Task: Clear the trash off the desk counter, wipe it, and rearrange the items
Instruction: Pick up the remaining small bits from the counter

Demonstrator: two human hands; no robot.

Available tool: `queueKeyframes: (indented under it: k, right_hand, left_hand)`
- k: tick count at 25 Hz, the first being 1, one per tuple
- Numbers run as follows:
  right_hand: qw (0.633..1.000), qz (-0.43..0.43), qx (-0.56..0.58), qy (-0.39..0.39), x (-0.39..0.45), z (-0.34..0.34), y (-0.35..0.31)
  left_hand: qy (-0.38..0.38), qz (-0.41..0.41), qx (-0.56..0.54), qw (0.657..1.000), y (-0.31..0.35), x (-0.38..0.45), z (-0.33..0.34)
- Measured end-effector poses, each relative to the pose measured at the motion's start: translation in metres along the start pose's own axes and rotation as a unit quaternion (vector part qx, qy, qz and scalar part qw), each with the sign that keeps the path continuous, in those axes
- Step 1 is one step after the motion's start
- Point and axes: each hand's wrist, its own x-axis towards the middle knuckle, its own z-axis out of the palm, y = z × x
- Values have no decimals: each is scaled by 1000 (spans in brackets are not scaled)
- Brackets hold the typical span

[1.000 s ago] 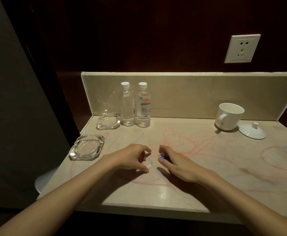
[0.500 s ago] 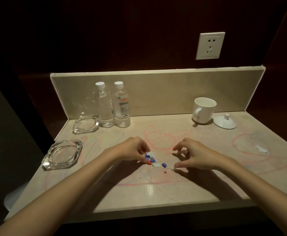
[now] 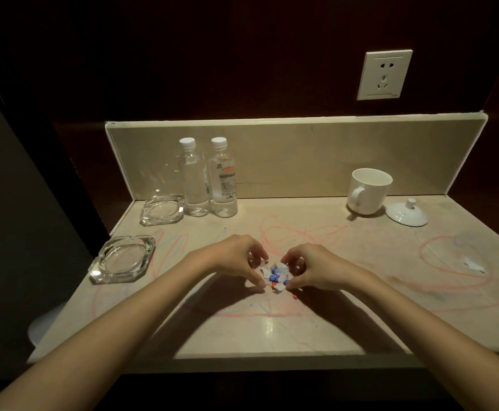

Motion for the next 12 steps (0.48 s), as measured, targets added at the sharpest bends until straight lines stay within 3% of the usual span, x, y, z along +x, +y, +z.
queueKeyframes:
  k: [3,7,12]
  right_hand:
    - [999,-6,29,-14,6,-2,-4]
    - [996,0,5,-90,-4,-13,-1]
    - [999,-23,-18,-44,-4,-5,-1]
  left_hand:
    - [14,12,3,1000,10,-2,6]
    - [27,20,-11,999,18,-3,15]
    - [34,35,-14,999,21,-2,22]
